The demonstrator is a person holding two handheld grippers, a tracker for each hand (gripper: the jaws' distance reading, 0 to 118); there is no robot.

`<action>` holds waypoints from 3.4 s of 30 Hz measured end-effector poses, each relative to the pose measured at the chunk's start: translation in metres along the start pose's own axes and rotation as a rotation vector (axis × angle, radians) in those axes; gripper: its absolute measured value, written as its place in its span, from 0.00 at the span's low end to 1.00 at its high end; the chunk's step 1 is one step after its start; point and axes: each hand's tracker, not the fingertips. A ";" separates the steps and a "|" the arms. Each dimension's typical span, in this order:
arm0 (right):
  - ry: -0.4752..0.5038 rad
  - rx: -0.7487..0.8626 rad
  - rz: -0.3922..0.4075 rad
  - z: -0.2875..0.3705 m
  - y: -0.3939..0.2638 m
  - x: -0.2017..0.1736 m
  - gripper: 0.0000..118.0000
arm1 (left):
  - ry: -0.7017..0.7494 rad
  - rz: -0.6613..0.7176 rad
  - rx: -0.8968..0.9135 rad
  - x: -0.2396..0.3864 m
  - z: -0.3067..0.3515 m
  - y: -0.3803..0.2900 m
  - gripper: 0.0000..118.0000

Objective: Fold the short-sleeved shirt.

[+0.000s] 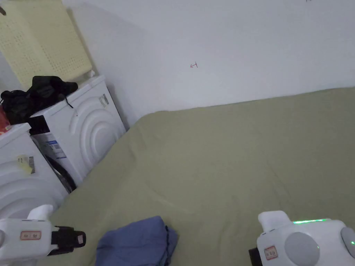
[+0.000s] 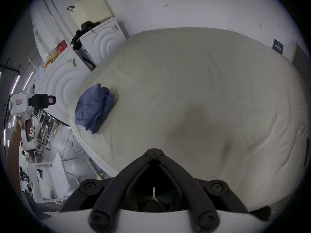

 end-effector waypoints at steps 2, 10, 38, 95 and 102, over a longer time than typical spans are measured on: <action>-0.038 0.021 -0.026 0.018 -0.006 0.023 0.00 | 0.022 0.016 0.031 0.050 0.001 -0.008 0.00; -0.183 0.125 -0.127 0.101 -0.036 0.122 0.00 | -0.058 -0.131 0.152 0.282 -0.042 -0.076 0.00; -0.559 0.605 -0.087 0.269 -0.059 0.212 0.00 | -0.100 -0.293 0.507 0.457 0.003 -0.106 0.00; -0.532 1.004 0.053 0.285 -0.067 0.214 1.00 | -0.013 -0.261 0.784 0.432 0.018 -0.099 1.00; -0.560 0.999 0.053 0.284 -0.065 0.212 1.00 | -0.017 -0.270 0.789 0.434 0.020 -0.098 1.00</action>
